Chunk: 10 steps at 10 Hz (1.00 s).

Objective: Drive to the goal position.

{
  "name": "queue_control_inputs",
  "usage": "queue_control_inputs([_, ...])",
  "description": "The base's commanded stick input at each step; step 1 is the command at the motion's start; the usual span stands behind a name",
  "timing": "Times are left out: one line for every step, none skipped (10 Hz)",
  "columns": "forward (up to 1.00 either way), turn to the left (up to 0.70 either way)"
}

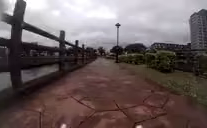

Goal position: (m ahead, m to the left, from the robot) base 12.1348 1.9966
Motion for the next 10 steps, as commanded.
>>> queue_control_inputs([0.85, 0.01])
queue_control_inputs([0.85, 0.01])
queue_control_inputs([0.85, 0.01])
queue_control_inputs([0.85, -0.06])
queue_control_inputs([0.85, -0.33])
queue_control_inputs([0.85, -0.33])
queue_control_inputs([0.85, -0.33])
queue_control_inputs([0.85, -0.33])
queue_control_inputs([0.85, -0.24])
queue_control_inputs([0.85, -0.03])
